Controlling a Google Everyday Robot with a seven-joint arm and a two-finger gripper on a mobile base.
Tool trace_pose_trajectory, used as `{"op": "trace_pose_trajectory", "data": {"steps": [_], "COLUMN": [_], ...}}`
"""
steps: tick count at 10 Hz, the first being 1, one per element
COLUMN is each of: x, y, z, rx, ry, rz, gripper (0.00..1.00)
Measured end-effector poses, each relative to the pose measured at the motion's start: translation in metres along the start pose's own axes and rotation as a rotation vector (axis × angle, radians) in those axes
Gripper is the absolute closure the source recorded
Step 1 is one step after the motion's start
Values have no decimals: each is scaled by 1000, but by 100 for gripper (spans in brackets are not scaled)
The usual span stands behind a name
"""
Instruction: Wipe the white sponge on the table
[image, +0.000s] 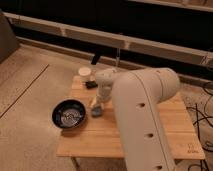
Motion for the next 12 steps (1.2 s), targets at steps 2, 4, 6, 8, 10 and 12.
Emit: {"op": "trace_pose_trajectory", "data": {"steps": [2, 4, 6, 8, 10, 12], "x": [-10, -31, -31, -31, -31, -31], "y": [-32, -38, -36, -36, -35, -35], "z": [-15, -29, -28, -29, -29, -28], "rx": [45, 49, 49, 49, 49, 49], "ry": [-34, -96, -93, -93, -94, -93], "rz": [31, 21, 17, 17, 16, 16], "gripper": [81, 81, 81, 70, 49, 28]}}
